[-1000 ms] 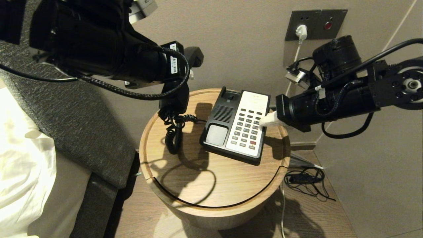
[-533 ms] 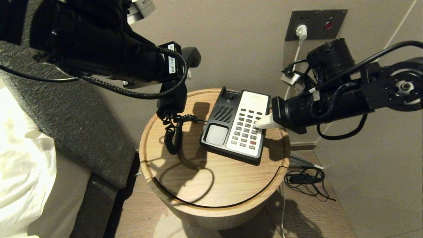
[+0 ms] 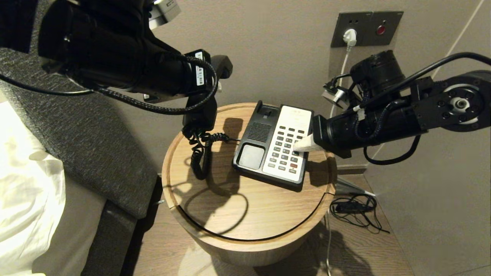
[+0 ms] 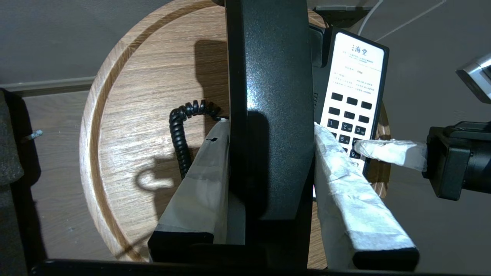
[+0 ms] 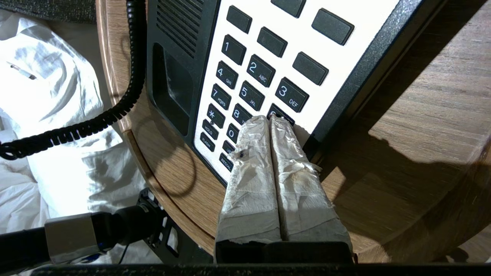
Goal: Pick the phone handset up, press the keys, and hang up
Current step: Dial the number
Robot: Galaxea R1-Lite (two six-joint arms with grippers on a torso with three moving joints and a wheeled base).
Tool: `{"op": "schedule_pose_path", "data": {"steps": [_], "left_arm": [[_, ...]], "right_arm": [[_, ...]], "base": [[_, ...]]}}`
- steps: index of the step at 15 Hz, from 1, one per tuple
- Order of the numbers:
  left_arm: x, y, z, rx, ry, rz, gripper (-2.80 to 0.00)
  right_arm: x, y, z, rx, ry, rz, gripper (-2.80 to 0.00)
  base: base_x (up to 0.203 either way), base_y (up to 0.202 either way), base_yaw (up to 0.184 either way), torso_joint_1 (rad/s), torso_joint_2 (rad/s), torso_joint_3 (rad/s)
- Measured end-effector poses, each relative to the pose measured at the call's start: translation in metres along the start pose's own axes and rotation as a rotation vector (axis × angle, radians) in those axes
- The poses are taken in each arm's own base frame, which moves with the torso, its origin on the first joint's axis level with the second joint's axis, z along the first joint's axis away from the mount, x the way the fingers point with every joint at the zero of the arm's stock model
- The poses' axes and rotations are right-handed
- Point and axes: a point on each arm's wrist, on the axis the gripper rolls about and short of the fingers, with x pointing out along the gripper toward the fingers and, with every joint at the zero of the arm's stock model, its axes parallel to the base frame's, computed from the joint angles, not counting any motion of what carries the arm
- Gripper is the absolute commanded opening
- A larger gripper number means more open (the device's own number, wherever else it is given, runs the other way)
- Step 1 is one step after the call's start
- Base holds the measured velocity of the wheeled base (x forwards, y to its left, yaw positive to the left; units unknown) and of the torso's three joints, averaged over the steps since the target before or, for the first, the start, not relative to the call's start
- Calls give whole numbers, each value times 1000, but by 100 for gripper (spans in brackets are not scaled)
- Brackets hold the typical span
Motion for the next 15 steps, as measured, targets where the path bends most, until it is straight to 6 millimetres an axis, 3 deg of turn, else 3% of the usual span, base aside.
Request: {"op": "schedule_pose_path", "data": {"steps": [4,8,15], "left_arm": [[0,0,0,0,0,-3,-280],[-4,0,1,-2,-7,-9,-280],[-3,4,-1,-4,3,6,-280]], "right_arm": [[-3,0,0,15,6,-12,-280],[-24,18,8,16,2,3,-280],[-25,24,-9,52,168,2,-280]], "base": [[0,0,0,0,0,0],[0,0,0,0,0,0],[0,0,0,0,0,0]]}}
